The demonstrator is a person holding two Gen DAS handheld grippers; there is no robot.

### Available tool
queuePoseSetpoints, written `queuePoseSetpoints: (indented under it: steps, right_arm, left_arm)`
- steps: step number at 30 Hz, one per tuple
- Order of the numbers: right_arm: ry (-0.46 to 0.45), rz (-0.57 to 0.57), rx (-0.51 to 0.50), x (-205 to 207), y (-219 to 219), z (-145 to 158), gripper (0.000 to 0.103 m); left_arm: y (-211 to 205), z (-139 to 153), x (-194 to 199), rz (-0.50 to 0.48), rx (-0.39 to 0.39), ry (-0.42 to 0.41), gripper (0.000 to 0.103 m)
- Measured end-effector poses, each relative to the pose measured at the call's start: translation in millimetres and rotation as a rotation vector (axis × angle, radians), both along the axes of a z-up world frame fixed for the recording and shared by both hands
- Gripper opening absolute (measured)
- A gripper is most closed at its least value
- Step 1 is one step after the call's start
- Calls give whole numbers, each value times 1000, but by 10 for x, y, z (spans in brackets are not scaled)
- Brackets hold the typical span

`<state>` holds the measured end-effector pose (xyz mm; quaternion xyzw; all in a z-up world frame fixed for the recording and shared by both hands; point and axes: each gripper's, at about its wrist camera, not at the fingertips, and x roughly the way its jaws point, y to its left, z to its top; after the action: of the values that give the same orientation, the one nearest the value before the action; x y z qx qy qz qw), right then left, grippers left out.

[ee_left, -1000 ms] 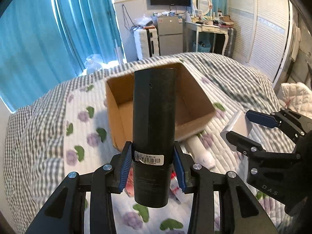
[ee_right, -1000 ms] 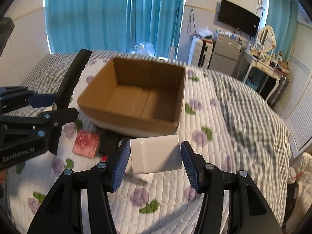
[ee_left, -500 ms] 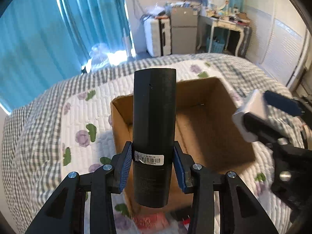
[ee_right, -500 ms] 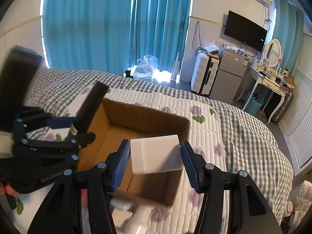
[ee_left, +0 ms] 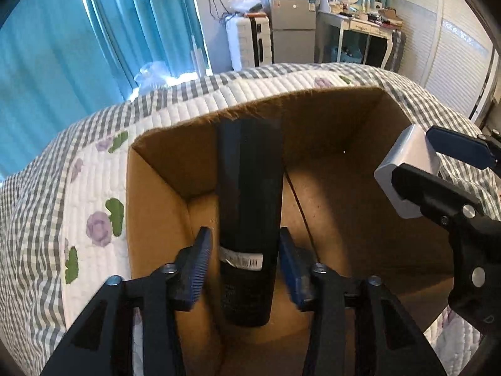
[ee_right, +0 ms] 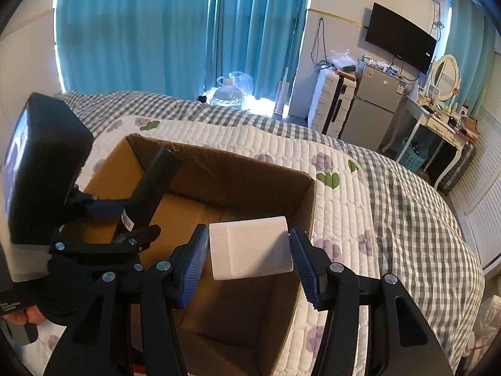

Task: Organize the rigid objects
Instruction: 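Lower the black flashlight into the box and open the left tool, then release the white charger into the box from the right tool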

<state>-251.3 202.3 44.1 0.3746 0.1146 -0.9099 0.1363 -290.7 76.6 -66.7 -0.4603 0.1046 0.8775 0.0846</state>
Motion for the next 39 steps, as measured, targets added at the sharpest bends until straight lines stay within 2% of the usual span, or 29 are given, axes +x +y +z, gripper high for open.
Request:
queuePoseSetpoints:
  steps: [1, 6, 13, 20, 24, 26, 28, 31, 34, 39]
  right_arm:
    - [1, 0, -6, -7, 22, -8, 53]
    - [25, -3, -18, 17, 68, 57, 53]
    - [27, 27, -34, -25, -78, 55, 53]
    - [-48, 0, 41, -385, -341, -366, 53]
    - [-44, -2, 76, -422, -392, -395, 54]
    - [-38, -9, 70, -416, -370, -383, 84]
    - [-13, -28, 49, -360, -320, -313, 86]
    - [3, -45, 27, -199, -244, -174, 86]
    - [36, -55, 40, 92, -136, 27, 86]
    - [57, -79, 60, 694, 142, 256, 91]
  left_arm:
    - [-17, 22, 14, 10, 1, 13, 67]
    - [-94, 188, 104, 10, 30, 60, 68]
    - [-454, 516, 282, 57, 56, 197, 68]
    - [-636, 412, 205, 100, 48, 236, 68]
    - [-625, 344, 249, 87, 40, 256, 68]
    - [-607, 356, 280, 80, 44, 256, 70]
    - [-599, 389, 355, 80, 42, 255, 76]
    - [-570, 492, 550, 90, 34, 270, 79]
    - [-578, 569, 776, 94, 37, 277, 88]
    - [-550, 555, 1194, 126, 22, 266, 92]
